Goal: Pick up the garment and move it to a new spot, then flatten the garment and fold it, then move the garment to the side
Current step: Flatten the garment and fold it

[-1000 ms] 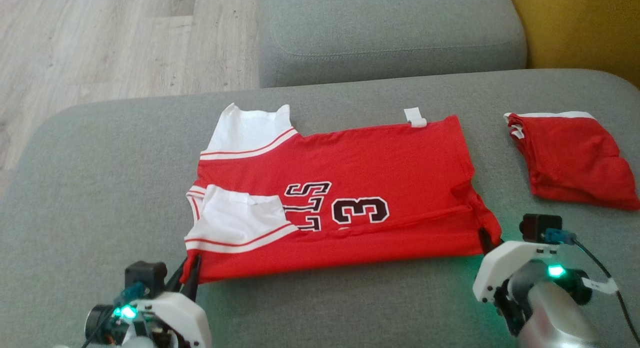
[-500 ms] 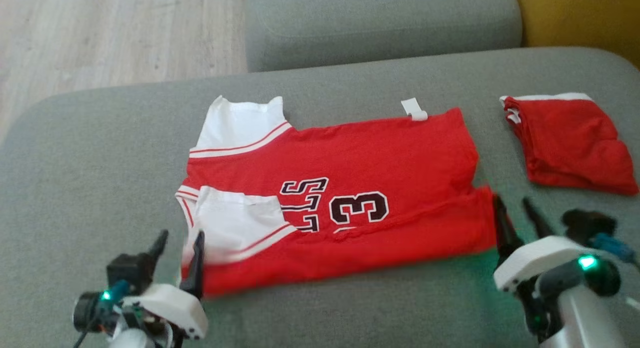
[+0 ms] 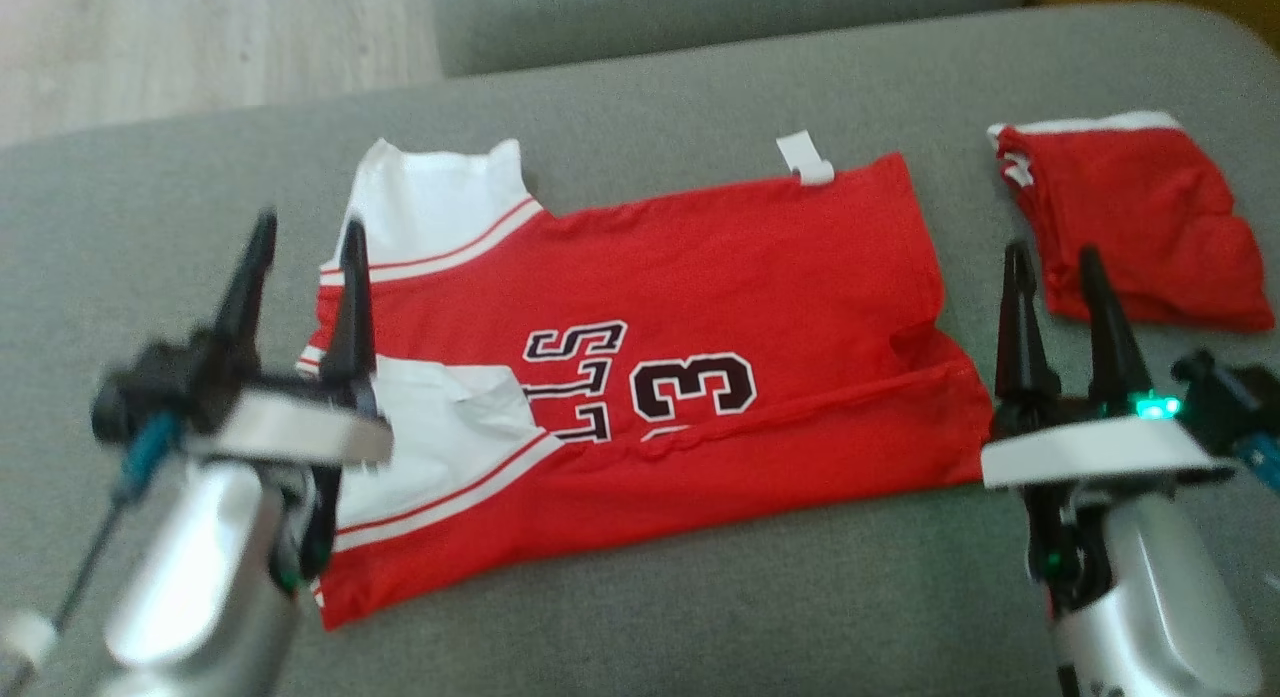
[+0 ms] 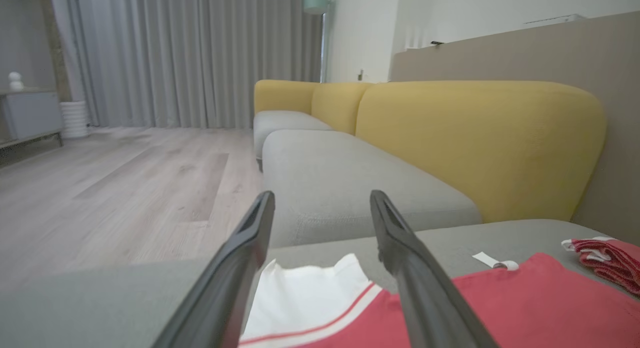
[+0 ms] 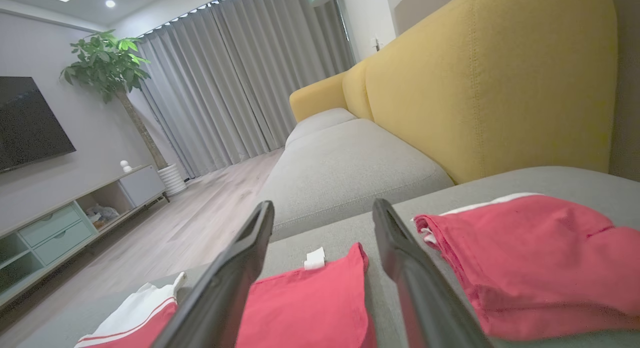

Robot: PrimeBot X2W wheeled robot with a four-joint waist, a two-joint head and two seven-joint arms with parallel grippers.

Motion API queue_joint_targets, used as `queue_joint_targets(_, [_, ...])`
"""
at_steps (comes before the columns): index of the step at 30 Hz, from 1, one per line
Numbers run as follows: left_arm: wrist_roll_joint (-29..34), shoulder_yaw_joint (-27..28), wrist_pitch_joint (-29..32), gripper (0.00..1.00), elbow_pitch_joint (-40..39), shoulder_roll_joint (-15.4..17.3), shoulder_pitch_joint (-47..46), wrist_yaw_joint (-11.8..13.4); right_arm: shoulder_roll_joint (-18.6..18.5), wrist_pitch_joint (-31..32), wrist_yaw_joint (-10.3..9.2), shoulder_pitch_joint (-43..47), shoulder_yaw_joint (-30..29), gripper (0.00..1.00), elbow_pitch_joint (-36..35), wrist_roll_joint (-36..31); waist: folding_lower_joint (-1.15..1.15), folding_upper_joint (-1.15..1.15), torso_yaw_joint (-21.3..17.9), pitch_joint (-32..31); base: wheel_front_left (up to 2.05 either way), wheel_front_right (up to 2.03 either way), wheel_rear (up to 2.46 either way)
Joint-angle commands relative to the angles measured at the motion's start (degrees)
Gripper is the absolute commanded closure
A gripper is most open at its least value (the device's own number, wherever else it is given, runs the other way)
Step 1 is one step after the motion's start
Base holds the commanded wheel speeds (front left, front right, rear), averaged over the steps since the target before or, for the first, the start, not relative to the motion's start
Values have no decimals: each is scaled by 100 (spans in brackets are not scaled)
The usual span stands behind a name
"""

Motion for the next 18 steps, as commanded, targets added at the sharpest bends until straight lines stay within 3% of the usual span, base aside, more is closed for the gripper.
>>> queue_joint_targets(1, [123, 209, 57, 0, -113, 294, -716, -125, -26, -114, -4, -427, 193, 0, -221, -19, -1, 0, -135, 341, 0, 0, 0])
queue_joint_targets(8, [419, -44, 799, 0, 425, 866, -2009, -687, -26, -177, -4, -988, 390, 0, -221, 0, -1, 0, -404, 975, 0, 0, 0])
queue_joint_targets(12, [342, -257, 1619, 0, 1094, 1195, -2828, -1033, -26, -208, -4, -1287, 507, 0, -244, 8, -1, 0, -601, 1342, 0, 0, 0])
queue_joint_targets(18, [86, -697, 2560, 0, 2014, 1573, -3759, -1165, -26, -249, -4, -1385, 699, 0, -300, 185, -1, 0, -828, 1793, 0, 0, 0])
